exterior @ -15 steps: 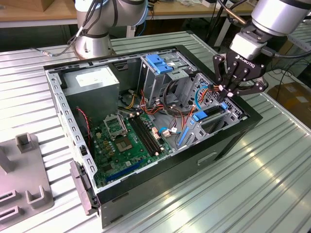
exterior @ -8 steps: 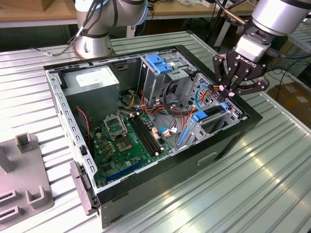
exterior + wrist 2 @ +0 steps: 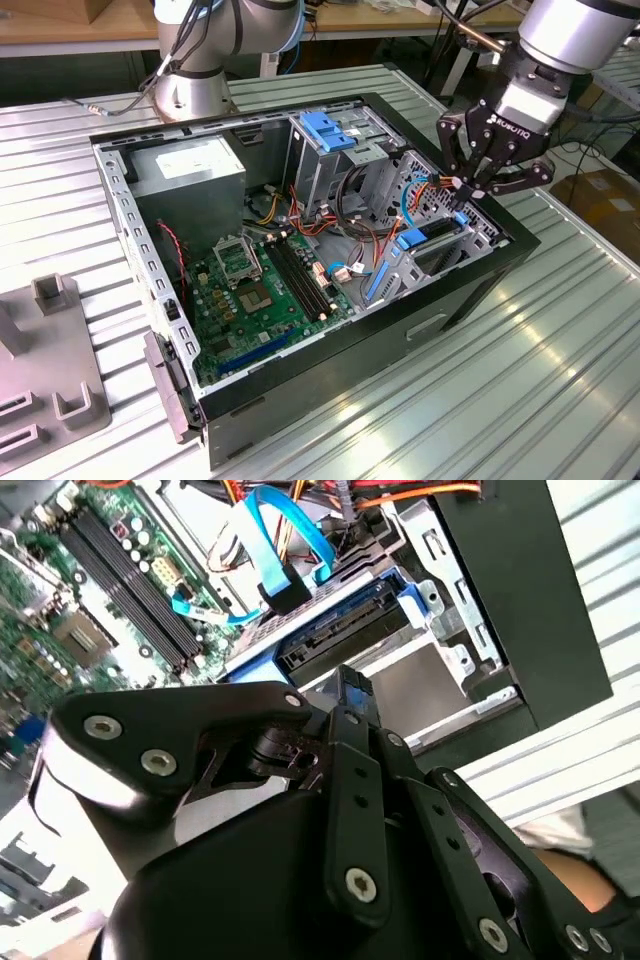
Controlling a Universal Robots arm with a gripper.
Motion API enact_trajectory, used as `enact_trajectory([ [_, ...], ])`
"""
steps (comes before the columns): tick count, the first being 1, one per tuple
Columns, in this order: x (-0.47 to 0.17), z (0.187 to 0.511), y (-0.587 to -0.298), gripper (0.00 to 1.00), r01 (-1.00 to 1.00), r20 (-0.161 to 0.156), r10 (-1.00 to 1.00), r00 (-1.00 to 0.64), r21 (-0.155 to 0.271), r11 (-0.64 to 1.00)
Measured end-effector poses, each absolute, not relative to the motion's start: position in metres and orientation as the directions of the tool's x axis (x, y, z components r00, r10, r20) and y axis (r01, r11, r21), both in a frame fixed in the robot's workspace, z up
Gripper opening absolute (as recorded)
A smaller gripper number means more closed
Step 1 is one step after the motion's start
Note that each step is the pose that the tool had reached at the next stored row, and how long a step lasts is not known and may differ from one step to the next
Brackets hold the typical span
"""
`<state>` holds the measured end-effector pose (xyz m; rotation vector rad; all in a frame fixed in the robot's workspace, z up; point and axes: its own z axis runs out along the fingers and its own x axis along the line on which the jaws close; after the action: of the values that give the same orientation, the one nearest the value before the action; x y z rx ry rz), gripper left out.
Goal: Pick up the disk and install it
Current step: 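Insert the first disk wire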
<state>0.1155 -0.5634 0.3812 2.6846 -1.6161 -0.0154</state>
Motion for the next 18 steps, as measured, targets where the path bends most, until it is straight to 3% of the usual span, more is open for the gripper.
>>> enact_trajectory([
  [18, 0.139, 0.381, -0.563, 0.10, -0.782, -0.004, -0.782, 0.623, 0.012, -0.623],
])
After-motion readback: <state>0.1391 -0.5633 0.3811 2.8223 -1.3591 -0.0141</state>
